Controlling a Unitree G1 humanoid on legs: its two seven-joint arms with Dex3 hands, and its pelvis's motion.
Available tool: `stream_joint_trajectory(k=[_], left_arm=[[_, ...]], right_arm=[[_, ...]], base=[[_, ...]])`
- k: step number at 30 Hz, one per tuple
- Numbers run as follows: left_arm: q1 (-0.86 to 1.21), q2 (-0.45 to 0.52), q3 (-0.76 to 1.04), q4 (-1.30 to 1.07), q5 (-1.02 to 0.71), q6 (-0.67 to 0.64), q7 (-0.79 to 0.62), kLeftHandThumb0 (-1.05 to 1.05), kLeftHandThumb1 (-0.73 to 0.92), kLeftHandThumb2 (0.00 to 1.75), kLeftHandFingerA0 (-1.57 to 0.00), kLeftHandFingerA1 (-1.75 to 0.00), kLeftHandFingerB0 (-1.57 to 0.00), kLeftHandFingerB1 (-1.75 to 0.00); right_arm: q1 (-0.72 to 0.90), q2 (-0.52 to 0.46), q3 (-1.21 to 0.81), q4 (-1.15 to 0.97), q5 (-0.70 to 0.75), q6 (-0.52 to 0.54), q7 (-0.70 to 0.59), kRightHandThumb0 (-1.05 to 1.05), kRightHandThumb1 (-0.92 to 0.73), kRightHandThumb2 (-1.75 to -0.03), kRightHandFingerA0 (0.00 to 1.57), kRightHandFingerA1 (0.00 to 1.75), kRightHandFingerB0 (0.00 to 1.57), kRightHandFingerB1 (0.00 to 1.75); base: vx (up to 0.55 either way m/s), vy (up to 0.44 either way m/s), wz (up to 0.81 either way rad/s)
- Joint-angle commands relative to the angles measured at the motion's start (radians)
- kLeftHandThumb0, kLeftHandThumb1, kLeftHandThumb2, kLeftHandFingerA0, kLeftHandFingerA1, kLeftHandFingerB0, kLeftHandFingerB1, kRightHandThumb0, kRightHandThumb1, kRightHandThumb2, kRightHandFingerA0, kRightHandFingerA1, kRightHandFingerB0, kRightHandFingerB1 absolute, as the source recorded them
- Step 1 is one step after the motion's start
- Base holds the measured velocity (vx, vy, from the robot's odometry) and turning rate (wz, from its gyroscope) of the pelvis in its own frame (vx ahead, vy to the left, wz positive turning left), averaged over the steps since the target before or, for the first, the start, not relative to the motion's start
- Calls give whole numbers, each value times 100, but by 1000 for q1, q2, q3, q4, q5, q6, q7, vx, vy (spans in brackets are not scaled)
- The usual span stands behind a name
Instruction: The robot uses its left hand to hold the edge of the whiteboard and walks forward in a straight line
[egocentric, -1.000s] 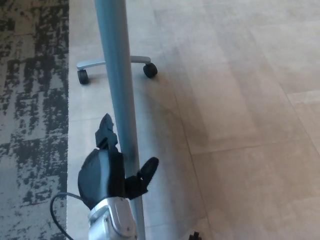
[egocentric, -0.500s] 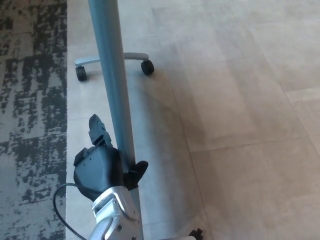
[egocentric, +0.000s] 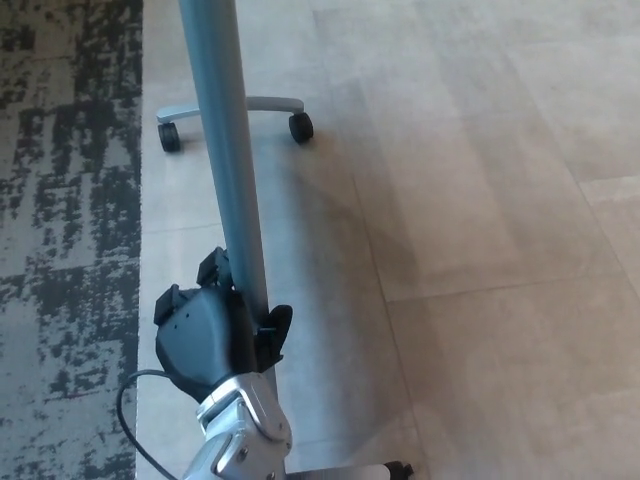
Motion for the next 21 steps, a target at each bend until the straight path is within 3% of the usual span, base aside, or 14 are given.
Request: stream_joint_trajectory(k=[1, 2, 4, 5, 9, 10, 11, 12, 13, 15, 16, 21], left_arm=[[-32, -99, -14, 68, -43, -272, 192, -20, 71, 75, -96, -173, -55, -57], [-22, -96, -9, 76, -61, -318, 188, -25, 76, 76, -92, -175, -59, -75], [-20, -96, -8, 84, -72, -342, 190, -25, 76, 76, -92, -175, -59, -75], [-19, -95, -6, 86, -79, -351, 188, -27, 76, 68, -90, -175, -73, -72], [-26, -92, -4, 97, -87, -364, 194, -27, 76, 68, -90, -175, -73, -72], [-25, -101, 18, 91, -121, -390, 171, -28, 68, 74, -95, -165, -94, -95], [-25, -105, 27, 92, -136, -406, 165, -23, 53, 97, -99, -156, -102, -118], [-26, -103, 27, 97, -138, -414, 171, -23, 53, 97, -99, -156, -102, -118], [-29, -107, 31, 100, -144, -416, 171, -21, 47, 107, -103, -152, -106, -130], [-35, -109, 34, 107, -150, -418, 175, -20, 43, 112, -106, -148, -108, -134], [-42, -142, 95, 92, -221, -440, 169, -26, 36, 128, -123, -140, -110, -134], [-48, -173, 152, 79, -299, -489, 139, -26, 41, 121, -127, -137, -109, -135]], right_arm=[[13, -16, -2, 17, -31, -124, -31, -43, -53, -56, 36, 57, 36, 34], [20, -14, 1, -3, -33, -108, -34, -51, -41, -77, 37, 62, 30, 47], [25, -14, 1, -11, -33, -101, -36, -51, -41, -77, 37, 62, 30, 47], [21, -15, 1, -1, -36, -111, -37, -44, -54, -57, 39, 56, 36, 34], [16, -16, 3, 5, -39, -115, -39, -44, -54, -57, 39, 56, 36, 34], [15, -17, 5, 5, -49, -116, -54, -45, -54, -57, 39, 57, 38, 34], [14, -16, 5, 6, -50, -116, -59, -45, -54, -56, 40, 57, 38, 34], [14, -13, 3, 7, -46, -116, -56, -45, -54, -56, 40, 57, 38, 34], [14, -17, 9, 10, -63, -115, -73, -46, -54, -56, 40, 56, 39, 34], [17, -17, 10, 7, -66, -121, -74, -46, -54, -56, 40, 58, 38, 34], [14, -15, 9, -1, -58, -117, -66, -43, -55, -58, 40, 56, 38, 36], [21, -22, 16, -18, -78, -116, -85, -46, -55, -56, 40, 55, 39, 35]], base=[[0, 0, 0], [0, 0, 0], [0, 0, 0], [0, 0, 0], [0, 0, 0], [0, 0, 0], [0, 0, 0], [0, 0, 0], [0, 0, 0], [0, 0, 0], [0, 0, 0], [47, -8, -12]])
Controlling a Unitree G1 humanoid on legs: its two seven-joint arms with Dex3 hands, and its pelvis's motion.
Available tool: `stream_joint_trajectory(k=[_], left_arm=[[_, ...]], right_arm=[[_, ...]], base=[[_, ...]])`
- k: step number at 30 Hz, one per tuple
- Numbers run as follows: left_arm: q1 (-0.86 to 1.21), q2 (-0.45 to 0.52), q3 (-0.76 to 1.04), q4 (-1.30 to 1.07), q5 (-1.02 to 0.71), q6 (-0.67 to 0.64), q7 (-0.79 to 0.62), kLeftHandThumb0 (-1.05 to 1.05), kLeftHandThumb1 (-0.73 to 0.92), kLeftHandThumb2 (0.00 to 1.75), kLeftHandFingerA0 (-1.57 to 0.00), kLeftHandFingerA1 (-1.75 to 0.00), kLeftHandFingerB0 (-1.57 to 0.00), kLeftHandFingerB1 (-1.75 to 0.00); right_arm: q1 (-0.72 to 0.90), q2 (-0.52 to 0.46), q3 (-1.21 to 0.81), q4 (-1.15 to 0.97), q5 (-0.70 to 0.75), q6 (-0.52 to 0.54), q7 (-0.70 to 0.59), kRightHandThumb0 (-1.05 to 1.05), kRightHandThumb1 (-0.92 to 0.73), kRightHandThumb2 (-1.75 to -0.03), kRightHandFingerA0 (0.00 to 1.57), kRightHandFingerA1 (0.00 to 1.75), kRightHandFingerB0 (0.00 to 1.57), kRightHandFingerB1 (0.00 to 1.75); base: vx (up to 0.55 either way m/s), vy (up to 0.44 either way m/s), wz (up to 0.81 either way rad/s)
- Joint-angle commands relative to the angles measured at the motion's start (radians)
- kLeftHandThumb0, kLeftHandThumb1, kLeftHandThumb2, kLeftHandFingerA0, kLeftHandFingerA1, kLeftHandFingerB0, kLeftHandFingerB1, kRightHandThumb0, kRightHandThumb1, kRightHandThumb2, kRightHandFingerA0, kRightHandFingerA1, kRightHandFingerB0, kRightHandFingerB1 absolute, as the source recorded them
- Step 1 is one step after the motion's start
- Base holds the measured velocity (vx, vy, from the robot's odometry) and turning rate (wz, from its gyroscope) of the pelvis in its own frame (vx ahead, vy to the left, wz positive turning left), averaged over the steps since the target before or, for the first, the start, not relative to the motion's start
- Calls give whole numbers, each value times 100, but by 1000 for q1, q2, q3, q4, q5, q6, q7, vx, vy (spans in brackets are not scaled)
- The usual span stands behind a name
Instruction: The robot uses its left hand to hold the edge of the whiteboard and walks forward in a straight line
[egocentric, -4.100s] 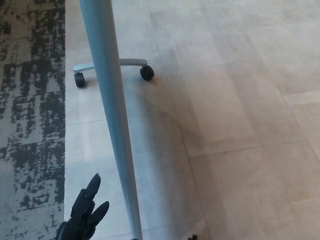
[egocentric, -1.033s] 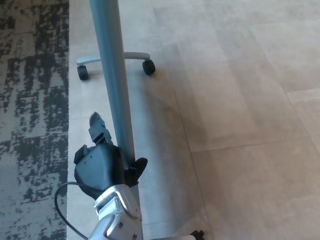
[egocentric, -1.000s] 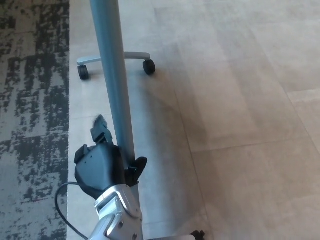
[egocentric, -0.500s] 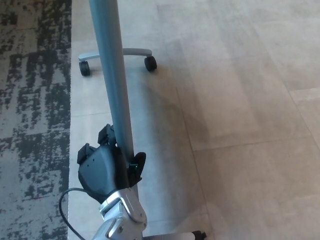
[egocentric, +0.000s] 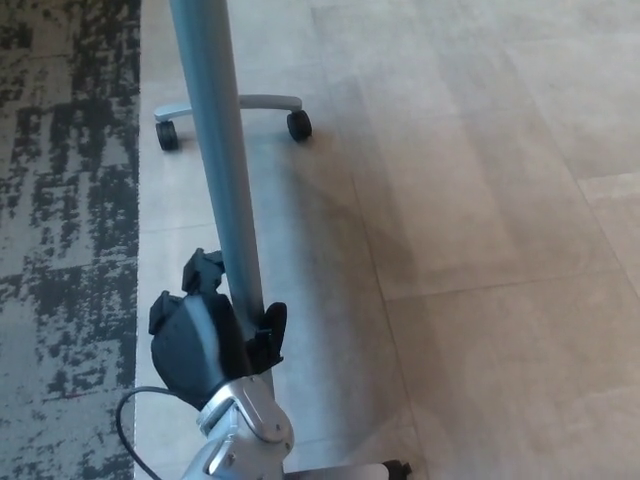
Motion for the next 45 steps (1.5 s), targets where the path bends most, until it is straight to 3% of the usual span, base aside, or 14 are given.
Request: stream_joint_trajectory(k=[1, 4, 5, 7, 11, 20, 22, 24, 25, 34, 38, 40, 41, 45], left_arm=[[-35, -164, 84, -3, -170, -296, 49, -25, 42, 118, -127, -136, -110, -133], [-40, -170, 99, 4, -190, -309, 41, -25, 39, 122, -129, -134, -110, -135], [-41, -171, 105, 8, -199, -317, 39, -25, 40, 120, -129, -134, -110, -134], [-48, -168, 103, 16, -197, -311, 43, -25, 40, 118, -129, -133, -111, -133], [-68, -169, 101, 36, -207, -305, 40, -27, 41, 116, -126, -134, -111, -132], [-106, -169, 97, 64, -229, -342, -2, -23, 38, 122, -125, -136, -108, -135], [-111, -164, 90, 70, -217, -337, 11, -23, 36, 125, -125, -136, -107, -135], [-112, -162, 88, 71, -215, -336, 14, -23, 37, 126, -124, -137, -107, -134], [-121, -163, 90, 82, -216, -335, 24, -21, 43, 112, -133, -127, -118, -120], [-178, -160, 97, 132, -222, -342, 62, -22, 46, 112, -134, -129, -120, -123], [-191, -163, 96, 141, -228, -335, 72, -24, 46, 113, -125, -139, -108, -140], [-206, -166, 98, 149, -236, -338, 74, -19, 45, 110, -131, -126, -118, -121], [-209, -167, 93, 154, -234, -345, 75, -20, 45, 110, -131, -128, -118, -121], [-221, -166, 87, 168, -243, -357, 78, -22, 44, 110, -121, -142, -105, -142]], right_arm=[[17, -24, 8, -9, -50, -95, -56, -47, -55, -56, 40, 55, 39, 36], [8, -25, 7, 5, -54, -98, -71, -47, -53, -56, 42, 57, 42, 36], [0, -28, 9, 20, -62, -107, -81, -52, -41, -80, 38, 62, 32, 48], [-1, -31, 12, 12, -58, -83, -72, -47, -54, -56, 40, 56, 39, 34], [-6, -26, 12, 9, -60, -93, -91, -51, -40, -79, 41, 62, 34, 49], [-15, -35, 21, 22, -78, -105, -105, -47, -54, -56, 41, 55, 40, 35], [-17, -33, 17, 25, -69, -110, -95, -50, -41, -78, 37, 61, 33, 49], [-16, -35, 21, 21, -75, -105, -98, -47, -55, -56, 40, 54, 39, 36], [-11, -33, 17, 13, -66, -98, -91, -49, -41, -78, 39, 61, 32, 48], [-12, -31, 20, 30, -69, -123, -106, -49, -41, -78, 38, 60, 35, 50], [-9, -33, 23, 28, -66, -118, -106, -44, -54, -56, 42, 56, 40, 37], [-12, -38, 26, 19, -56, -99, -87, -44, -56, -57, 39, 57, 39, 36], [-17, -35, 19, 26, -42, -93, -82, -47, -42, -77, 37, 60, 34, 48], [-16, -39, 24, 35, -56, -121, -94, -42, -55, -56, 40, 55, 39, 37]], base=[[321, 88, 0], [313, 62, 26], [313, 50, 0], [205, 62, -11], [30, 142, -7], [100, 212, -19], [121, -15, 6], [142, -100, 18], [121, -167, 28], [189, -339, 82], [156, -51, 6], [164, 70, -9], [237, 119, -14], [243, 213, -35]])
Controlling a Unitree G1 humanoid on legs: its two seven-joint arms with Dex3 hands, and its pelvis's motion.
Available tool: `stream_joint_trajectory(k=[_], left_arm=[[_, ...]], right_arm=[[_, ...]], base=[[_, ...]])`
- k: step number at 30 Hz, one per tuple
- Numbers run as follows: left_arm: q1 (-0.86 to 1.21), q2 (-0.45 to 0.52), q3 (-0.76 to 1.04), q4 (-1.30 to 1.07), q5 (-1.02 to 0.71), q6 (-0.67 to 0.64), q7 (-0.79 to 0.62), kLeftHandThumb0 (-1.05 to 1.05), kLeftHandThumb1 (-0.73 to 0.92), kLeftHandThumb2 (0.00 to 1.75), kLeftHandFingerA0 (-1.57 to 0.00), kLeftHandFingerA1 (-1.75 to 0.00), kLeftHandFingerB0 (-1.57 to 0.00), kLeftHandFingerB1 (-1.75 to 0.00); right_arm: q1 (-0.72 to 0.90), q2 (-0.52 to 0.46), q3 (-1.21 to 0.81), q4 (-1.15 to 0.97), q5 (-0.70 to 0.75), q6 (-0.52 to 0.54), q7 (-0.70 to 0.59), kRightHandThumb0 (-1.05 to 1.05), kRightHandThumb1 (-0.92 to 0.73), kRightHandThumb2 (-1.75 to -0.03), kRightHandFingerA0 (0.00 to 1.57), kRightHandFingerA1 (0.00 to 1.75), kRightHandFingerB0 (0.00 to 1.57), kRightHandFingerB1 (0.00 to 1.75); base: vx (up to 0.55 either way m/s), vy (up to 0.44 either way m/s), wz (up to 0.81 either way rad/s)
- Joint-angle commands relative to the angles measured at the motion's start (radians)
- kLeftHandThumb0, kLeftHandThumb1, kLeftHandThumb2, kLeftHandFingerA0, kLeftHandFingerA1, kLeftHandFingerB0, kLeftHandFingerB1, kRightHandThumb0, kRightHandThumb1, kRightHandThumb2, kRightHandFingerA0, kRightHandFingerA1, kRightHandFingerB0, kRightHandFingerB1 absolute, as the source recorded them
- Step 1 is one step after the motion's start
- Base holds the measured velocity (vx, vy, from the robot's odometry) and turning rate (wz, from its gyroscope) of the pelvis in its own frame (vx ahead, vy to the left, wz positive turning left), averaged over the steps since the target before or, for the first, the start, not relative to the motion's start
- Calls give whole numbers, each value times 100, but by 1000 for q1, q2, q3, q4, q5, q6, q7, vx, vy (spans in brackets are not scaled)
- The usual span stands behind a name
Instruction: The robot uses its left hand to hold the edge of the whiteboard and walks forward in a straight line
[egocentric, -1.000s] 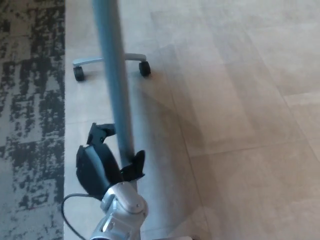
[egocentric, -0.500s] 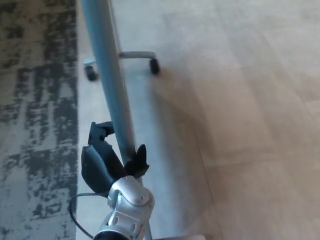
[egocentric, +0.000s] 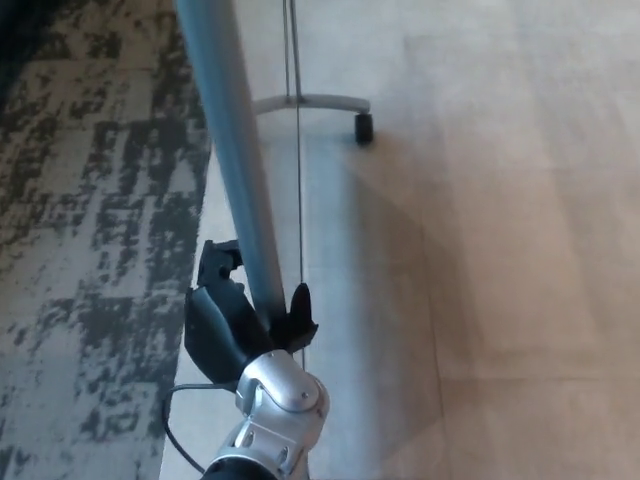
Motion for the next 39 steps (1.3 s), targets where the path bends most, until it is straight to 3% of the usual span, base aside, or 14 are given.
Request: stream_joint_trajectory(k=[1, 3, 4, 17, 18, 19, 21, 22, 24, 26, 30, 34, 35, 39], left_arm=[[-96, -73, 5, -6, -7, -117, 23, -22, 44, 110, -121, -142, -105, -142], [-97, -70, -7, 3, 4, -135, 38, -18, 46, 114, -133, -130, -118, -123], [-99, -73, -2, 5, -5, -135, 33, -21, 47, 113, -134, -131, -119, -125], [-123, -67, -21, 40, 4, -130, 65, -19, 44, 115, -112, -157, -100, -151], [-138, -70, -18, 43, -1, -116, 74, -18, 43, 112, -129, -136, -118, -130], [-143, -75, -13, 39, -12, -123, 65, -17, 45, 112, -129, -135, -117, -130], [-142, -76, -12, 36, -18, -127, 61, -17, 45, 112, -129, -135, -117, -130], [-144, -77, -11, 34, -22, -121, 54, -17, 47, 115, -109, -161, -96, -154], [-146, -78, -13, 32, -23, -119, 46, -18, 48, 114, -107, -161, -96, -154], [-153, -81, -12, 33, -31, -105, 41, -18, 47, 112, -108, -157, -98, -148], [-158, -81, -11, 36, -32, -98, 43, -18, 47, 112, -108, -157, -98, -148], [-173, -81, -9, 48, -40, -96, 32, -20, 46, 110, -127, -134, -115, -127], [-173, -82, -7, 47, -41, -98, 29, -19, 50, 110, -106, -159, -96, -150], [-167, -82, -7, 45, -39, -102, 22, -19, 52, 111, -105, -161, -95, -152]], right_arm=[[1, 1, 1, 10, 4, -43, -7, -42, -55, -56, 40, 55, 39, 37], [-5, -4, 1, 34, 4, -51, -1, -48, -43, -77, 34, 58, 33, 49], [-4, -6, 4, 35, -4, -55, -10, -46, -55, -57, 41, 56, 41, 36], [-15, -10, 6, 41, 1, -57, -9, -45, -56, -57, 39, 55, 40, 36], [-15, -14, 5, 34, 14, -39, 10, -45, -55, -57, 38, 52, 39, 35], [-11, -19, 10, 29, 0, -42, -3, -51, -43, -79, 38, 60, 32, 48], [-6, -22, 15, 24, -7, -44, -11, -51, -43, -79, 38, 60, 32, 48], [-6, -24, 17, 24, -13, -42, -18, -48, -56, -56, 42, 56, 40, 35], [-4, -24, 17, 21, -4, -45, -5, -46, -57, -57, 38, 54, 39, 36], [-11, -19, 14, 35, 3, -42, -4, -50, -42, -79, 38, 62, 32, 49], [-14, -16, 13, 42, 5, -52, -3, -50, -42, -79, 38, 62, 32, 49], [-6, -14, 10, 18, 12, -37, -1, -42, -54, -56, 41, 53, 41, 37], [-4, -17, 15, 20, -1, -43, -9, -48, -42, -77, 37, 59, 34, 49], [-19, -21, 20, 59, -14, -49, -23, -45, -55, -57, 42, 55, 40, 35]], base=[[360, 337, -61], [278, 271, -27], [257, 262, -25], [328, -85, 34], [360, -363, 101], [292, -261, 67], [300, -170, 39], [387, -130, 29], [333, -80, 2], [346, -8, -2], [310, 81, -20], [549, 82, -36], [806, -63, -30], [611, -28, 5]])
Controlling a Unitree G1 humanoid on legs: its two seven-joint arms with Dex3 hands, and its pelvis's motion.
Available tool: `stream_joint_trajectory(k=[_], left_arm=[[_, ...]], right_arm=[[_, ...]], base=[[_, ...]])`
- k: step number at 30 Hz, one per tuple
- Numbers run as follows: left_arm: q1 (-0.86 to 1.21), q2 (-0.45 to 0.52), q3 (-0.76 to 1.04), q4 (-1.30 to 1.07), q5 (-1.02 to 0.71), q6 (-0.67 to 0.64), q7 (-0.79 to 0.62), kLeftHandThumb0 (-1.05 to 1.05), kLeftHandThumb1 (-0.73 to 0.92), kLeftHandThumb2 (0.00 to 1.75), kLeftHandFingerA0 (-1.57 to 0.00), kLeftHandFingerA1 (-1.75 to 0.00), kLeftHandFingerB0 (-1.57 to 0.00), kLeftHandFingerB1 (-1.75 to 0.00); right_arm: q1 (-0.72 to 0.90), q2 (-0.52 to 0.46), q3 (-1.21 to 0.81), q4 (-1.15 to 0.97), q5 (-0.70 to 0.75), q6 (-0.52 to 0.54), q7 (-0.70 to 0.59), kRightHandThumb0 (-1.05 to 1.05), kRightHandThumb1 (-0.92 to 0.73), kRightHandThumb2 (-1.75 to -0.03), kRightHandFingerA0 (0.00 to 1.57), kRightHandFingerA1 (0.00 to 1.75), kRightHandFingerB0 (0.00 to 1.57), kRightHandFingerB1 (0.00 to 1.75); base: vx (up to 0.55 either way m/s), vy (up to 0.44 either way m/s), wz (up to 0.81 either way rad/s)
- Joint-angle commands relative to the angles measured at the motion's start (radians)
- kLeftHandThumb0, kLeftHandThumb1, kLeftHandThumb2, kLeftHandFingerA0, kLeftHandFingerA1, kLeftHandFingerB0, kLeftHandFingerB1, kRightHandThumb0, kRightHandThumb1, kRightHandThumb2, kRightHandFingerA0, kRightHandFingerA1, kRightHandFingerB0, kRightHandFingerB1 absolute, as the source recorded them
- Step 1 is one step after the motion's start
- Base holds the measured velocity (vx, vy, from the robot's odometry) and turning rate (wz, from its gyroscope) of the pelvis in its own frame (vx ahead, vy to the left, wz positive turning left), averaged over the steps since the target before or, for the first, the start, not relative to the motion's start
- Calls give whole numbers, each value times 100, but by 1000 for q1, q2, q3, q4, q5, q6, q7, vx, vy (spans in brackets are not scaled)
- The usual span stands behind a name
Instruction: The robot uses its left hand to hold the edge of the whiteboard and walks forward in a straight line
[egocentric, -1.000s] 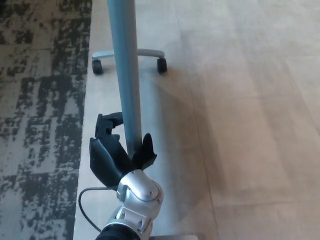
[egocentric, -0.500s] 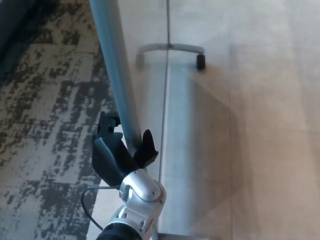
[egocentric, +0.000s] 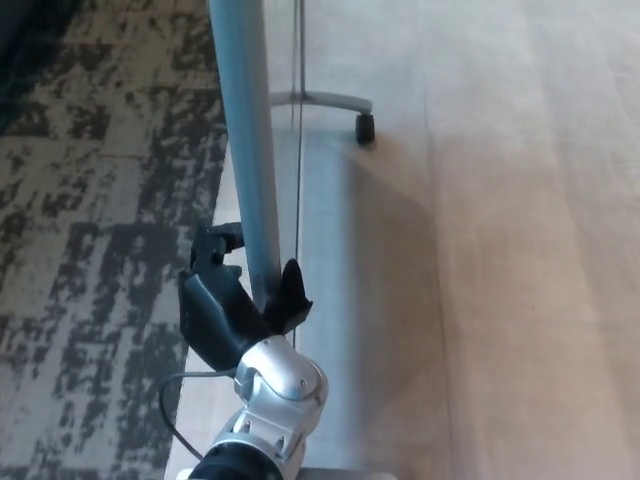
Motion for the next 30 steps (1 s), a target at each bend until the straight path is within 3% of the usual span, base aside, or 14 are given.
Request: stream_joint_trajectory(k=[1, 5, 6, 8, 9, 11, 13, 14, 16, 17, 22, 23, 29, 30], left_arm=[[-116, -96, 5, 0, -11, -12, -33, -19, 52, 111, -105, -161, -95, -152], [-119, -93, -4, 4, -7, -4, -23, -18, 50, 111, -105, -161, -95, -153], [-120, -92, -3, 3, -9, 2, -24, -17, 49, 112, -105, -160, -94, -150], [-121, -91, -1, 3, -9, 5, -24, -17, 49, 112, -105, -160, -94, -150], [-120, -90, 1, 3, -9, 9, -18, -17, 45, 110, -126, -134, -114, -127], [-120, -90, 1, 3, -10, 10, -18, -17, 45, 110, -126, -134, -114, -127], [-120, -92, 1, 1, -13, 21, -26, -19, 47, 110, -126, -134, -113, -127], [-123, -89, -4, 5, -4, 29, -16, -16, 49, 110, -104, -163, -94, -152], [-123, -91, -2, 8, -10, 19, -23, -15, 49, 111, -100, -166, -90, -155], [-123, -90, -4, 8, -9, 18, -25, -15, 49, 111, -101, -165, -92, -155], [-125, -87, -13, 8, -13, 25, -32, -18, 51, 108, -110, -158, -92, -145], [-127, -87, -15, 9, -14, 25, -32, -17, 50, 109, -108, -159, -91, -146], [-127, -87, -20, 7, -12, 27, -32, -15, 50, 108, -100, -163, -92, -155], [-128, -85, -25, 9, -4, 32, -29, -14, 50, 107, -100, -161, -93, -153]], right_arm=[[-18, -15, 4, 35, -10, -18, -19, -45, -55, -57, 42, 55, 40, 35], [-20, -14, 3, 42, -4, -27, -14, -45, -56, -57, 43, 57, 41, 36], [-17, -8, 1, 25, 7, -15, -8, -49, -42, -78, 45, 64, 35, 49], [-16, -6, -1, 18, 11, -9, -5, -49, -42, -78, 45, 64, 35, 49], [-13, -9, 3, 14, 2, -10, -10, -50, -42, -79, 45, 65, 35, 49], [-12, -10, 4, 11, 2, -9, -12, -50, -42, -79, 45, 65, 35, 49], [-16, -14, 0, 18, 17, 0, 9, -51, -43, -79, 43, 65, 34, 48], [-20, -14, 0, 26, 16, -1, 8, -51, -43, -81, 52, 69, 32, 48], [-15, -15, 9, 20, -7, -15, -18, -51, -42, -80, 43, 64, 35, 49], [-14, -14, 9, 20, -8, -18, -20, -43, -55, -56, 44, 57, 42, 36], [-18, -12, 10, 24, 3, -19, -9, -42, -55, -56, 39, 54, 41, 37], [-20, -12, 11, 24, 5, -13, -8, -48, -42, -78, 38, 61, 36, 49], [-17, -16, 16, 25, 2, -12, -11, -49, -42, -80, 40, 63, 33, 49], [-13, -15, 14, 13, 7, -2, -7, -43, -54, -56, 49, 63, 42, 35]], base=[[404, -13, 16], [380, -117, 29], [381, -236, 40], [391, -175, 62], [349, -177, 109], [333, -176, 19], [269, -136, 1], [315, -80, -9], [321, -42, -11], [318, -1, -15], [246, 81, -15], [374, 121, -9], [339, 92, 2], [161, -48, 2]])
